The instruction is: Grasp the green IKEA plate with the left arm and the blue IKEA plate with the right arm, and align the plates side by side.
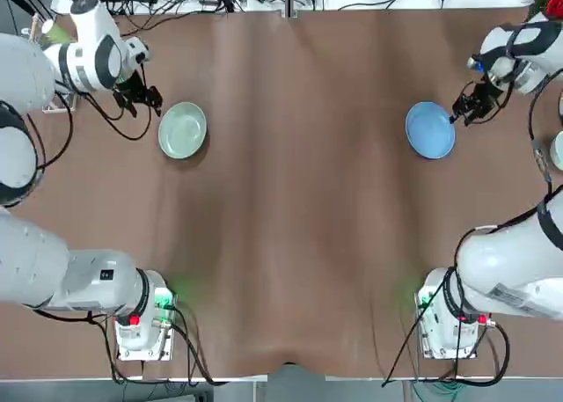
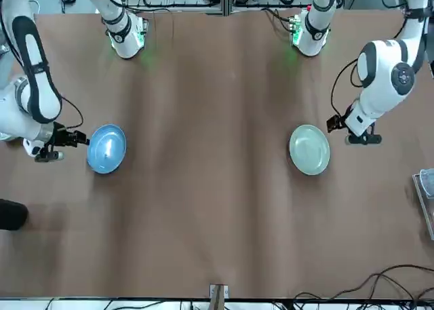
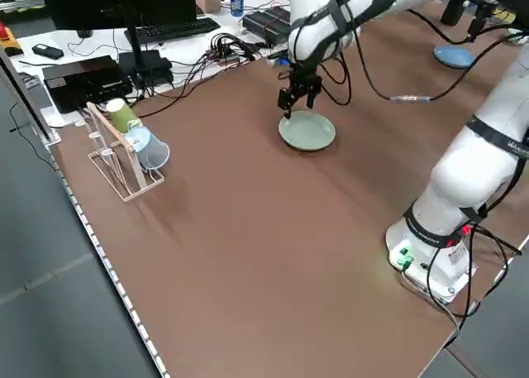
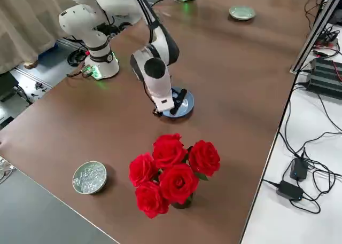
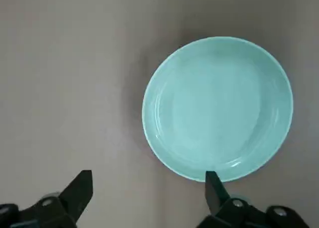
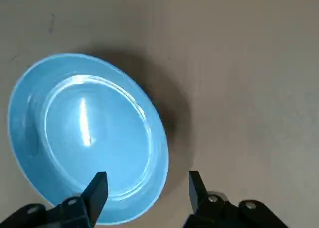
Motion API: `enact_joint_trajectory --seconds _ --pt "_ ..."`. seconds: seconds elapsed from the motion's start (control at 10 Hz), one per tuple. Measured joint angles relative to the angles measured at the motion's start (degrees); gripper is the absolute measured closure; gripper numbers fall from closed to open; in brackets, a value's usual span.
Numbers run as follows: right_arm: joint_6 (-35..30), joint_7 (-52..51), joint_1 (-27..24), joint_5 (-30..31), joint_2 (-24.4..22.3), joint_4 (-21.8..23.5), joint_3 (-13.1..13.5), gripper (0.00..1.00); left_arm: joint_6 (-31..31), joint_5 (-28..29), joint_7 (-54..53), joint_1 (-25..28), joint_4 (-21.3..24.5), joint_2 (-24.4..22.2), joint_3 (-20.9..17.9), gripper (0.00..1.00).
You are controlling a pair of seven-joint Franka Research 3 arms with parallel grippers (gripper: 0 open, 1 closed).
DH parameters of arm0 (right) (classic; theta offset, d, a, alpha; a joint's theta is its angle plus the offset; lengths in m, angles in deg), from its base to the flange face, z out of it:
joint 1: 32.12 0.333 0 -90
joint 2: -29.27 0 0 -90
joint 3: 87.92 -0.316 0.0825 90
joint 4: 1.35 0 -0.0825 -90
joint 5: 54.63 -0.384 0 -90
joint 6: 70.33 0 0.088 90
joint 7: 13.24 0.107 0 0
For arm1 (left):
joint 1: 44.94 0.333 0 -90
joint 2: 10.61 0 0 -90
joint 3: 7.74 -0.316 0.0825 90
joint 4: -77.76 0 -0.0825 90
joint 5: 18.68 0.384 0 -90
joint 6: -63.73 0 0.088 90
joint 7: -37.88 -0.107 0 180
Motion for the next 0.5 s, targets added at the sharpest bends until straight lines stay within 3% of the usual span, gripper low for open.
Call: enact_joint_trajectory --seconds 0.3,0.4,0.5 --pt "4.6 -1.0 0.0 -1.7 4.5 0.0 -1.0 0.32 -4.4 0.0 2.0 0.0 0.1 4.5 0.1 0.00" --pt "4.7 -1.0 0.0 -2.4 5.2 0.0 -1.4 0.43 -5.0 0.0 2.3 0.0 0.1 5.8 0.1 0.00" --pt "4.7 -1.1 0.0 -3.1 5.4 -0.1 -1.9 0.47 -5.2 0.0 2.9 0.0 0.1 6.9 0.1 0.00"
